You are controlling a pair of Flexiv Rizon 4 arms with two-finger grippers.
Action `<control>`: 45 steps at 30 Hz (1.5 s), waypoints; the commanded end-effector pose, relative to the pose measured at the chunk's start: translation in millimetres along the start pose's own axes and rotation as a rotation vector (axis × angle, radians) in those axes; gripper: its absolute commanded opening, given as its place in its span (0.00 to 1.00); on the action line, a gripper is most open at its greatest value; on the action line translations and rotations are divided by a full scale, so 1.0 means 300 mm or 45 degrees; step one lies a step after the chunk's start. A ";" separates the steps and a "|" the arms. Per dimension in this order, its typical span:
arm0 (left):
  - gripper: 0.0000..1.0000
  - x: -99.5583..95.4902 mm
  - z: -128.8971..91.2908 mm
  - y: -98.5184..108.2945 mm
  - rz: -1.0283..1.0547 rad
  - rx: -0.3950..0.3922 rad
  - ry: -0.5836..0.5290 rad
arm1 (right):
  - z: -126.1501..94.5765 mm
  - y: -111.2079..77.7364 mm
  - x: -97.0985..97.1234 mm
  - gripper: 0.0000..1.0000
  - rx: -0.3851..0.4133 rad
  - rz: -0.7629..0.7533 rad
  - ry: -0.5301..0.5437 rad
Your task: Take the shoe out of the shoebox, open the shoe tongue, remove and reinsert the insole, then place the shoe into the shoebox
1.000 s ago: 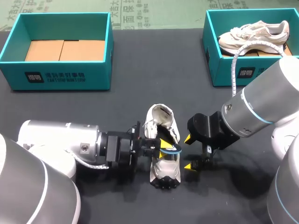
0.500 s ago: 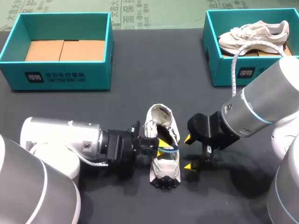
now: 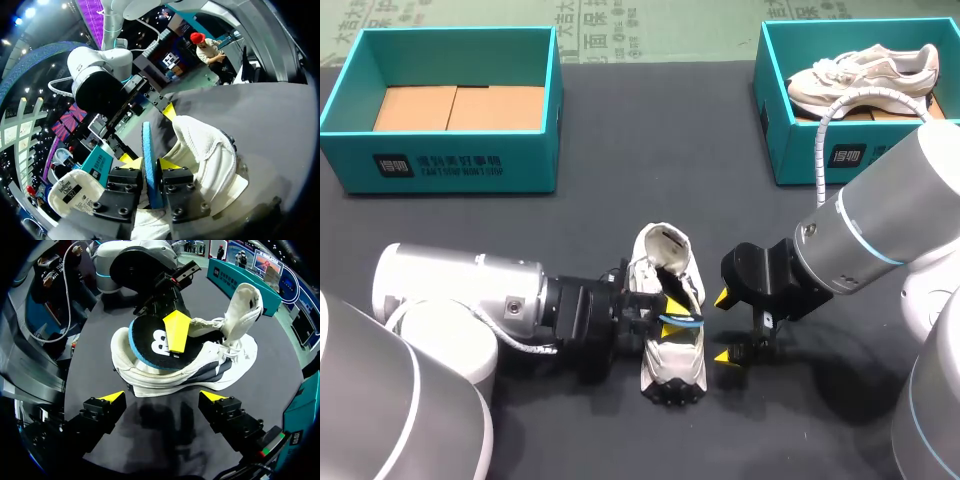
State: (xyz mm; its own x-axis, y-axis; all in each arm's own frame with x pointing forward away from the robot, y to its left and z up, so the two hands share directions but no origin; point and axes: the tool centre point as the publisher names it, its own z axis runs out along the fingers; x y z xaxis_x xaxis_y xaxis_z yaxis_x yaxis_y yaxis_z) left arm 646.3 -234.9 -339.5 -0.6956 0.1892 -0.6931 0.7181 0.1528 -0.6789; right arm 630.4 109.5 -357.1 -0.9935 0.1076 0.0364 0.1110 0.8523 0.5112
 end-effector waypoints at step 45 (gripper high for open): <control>0.00 0.037 -0.058 -0.018 -0.081 -0.060 0.137 | -0.001 -0.002 0.005 1.00 -0.001 0.000 -0.003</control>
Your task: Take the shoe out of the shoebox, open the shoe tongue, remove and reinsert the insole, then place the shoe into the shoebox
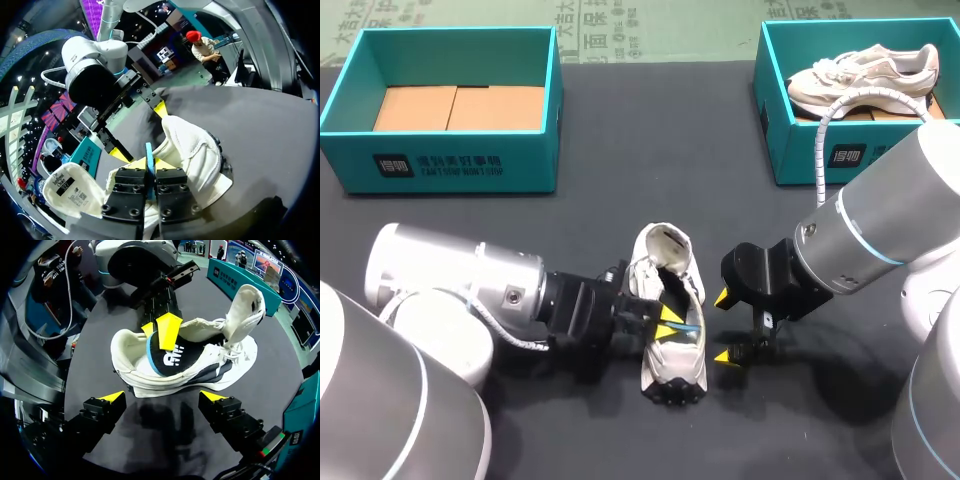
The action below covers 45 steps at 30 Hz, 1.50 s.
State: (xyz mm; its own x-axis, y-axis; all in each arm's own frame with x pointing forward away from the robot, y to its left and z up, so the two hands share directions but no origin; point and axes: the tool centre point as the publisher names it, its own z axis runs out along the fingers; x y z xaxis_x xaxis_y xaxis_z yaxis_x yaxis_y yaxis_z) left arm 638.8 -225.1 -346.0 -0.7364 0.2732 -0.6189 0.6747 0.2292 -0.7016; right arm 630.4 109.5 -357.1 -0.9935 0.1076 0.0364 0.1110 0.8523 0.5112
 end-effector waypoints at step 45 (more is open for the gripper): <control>0.29 -0.024 -0.216 -0.078 0.024 -0.069 0.489 | -0.013 -0.011 0.003 1.00 -0.007 -0.005 0.000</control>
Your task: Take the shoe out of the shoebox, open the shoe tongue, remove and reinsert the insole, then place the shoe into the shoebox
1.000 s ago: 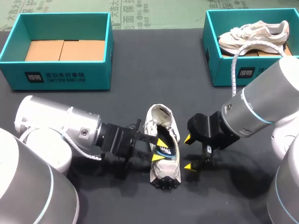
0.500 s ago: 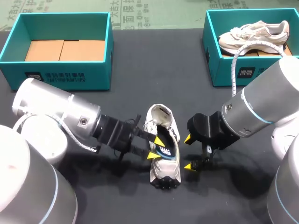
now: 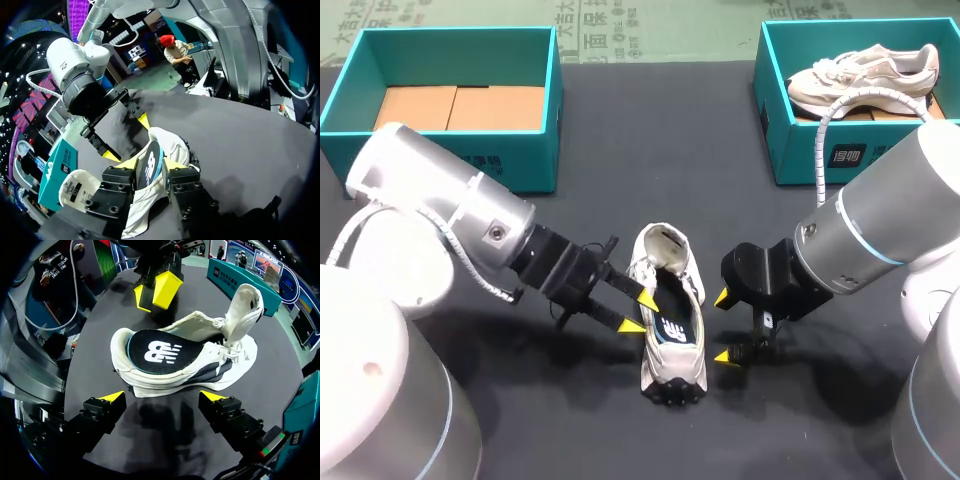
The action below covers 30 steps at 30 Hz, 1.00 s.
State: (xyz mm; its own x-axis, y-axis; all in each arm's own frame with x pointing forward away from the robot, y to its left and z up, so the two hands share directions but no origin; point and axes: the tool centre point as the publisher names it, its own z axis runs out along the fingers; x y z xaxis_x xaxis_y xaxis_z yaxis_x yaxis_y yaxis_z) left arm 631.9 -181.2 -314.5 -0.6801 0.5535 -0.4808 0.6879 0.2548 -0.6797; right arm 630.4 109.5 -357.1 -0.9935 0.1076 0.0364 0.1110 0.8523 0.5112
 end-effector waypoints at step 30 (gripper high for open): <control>0.27 -0.076 -0.227 -0.056 0.101 -0.144 0.475 | -0.219 -0.151 -0.034 1.00 -0.012 0.021 0.040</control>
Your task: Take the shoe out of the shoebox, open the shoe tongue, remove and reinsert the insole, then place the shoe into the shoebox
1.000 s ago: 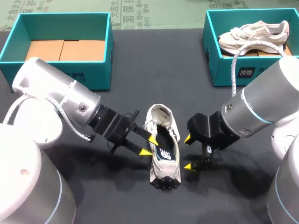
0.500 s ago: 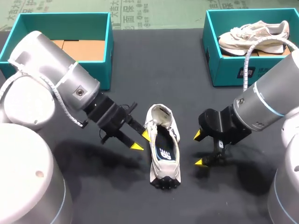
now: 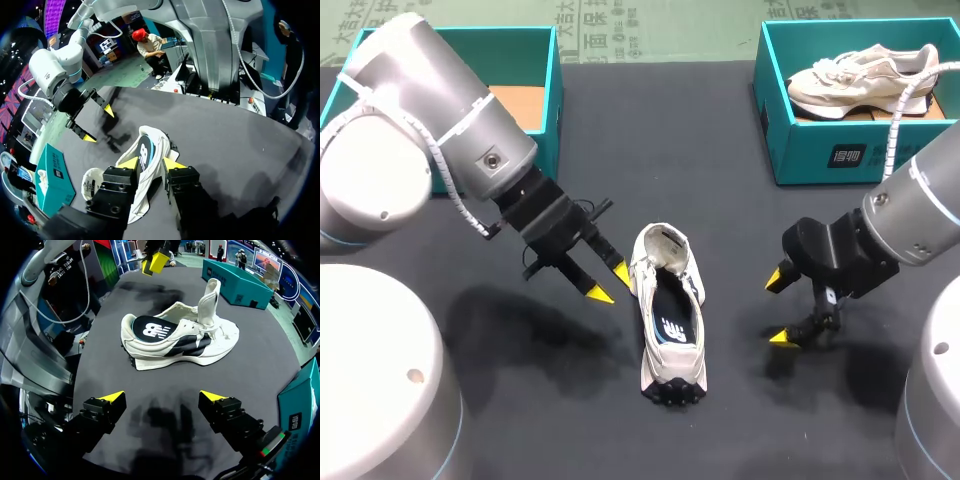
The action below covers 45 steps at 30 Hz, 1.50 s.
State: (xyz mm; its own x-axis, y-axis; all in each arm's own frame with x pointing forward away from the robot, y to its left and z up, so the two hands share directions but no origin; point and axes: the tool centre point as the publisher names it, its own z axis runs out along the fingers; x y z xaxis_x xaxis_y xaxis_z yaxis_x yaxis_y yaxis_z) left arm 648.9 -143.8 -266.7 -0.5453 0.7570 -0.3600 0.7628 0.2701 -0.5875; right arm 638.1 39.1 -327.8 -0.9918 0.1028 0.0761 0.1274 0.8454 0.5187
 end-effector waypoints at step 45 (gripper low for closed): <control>0.00 -0.053 -0.014 -0.013 0.340 -0.030 0.580 | -0.183 -0.171 0.035 1.00 -0.109 0.003 -0.053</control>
State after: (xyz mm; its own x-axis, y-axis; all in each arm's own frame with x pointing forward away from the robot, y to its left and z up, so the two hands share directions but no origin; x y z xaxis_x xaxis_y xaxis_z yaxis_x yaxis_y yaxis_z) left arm 656.4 -144.5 -255.7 -0.1517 0.9751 -0.1615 0.8603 0.0498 -0.5073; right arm 623.9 -32.2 -307.3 -0.9911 0.1255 0.0455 0.1279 0.7955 0.5923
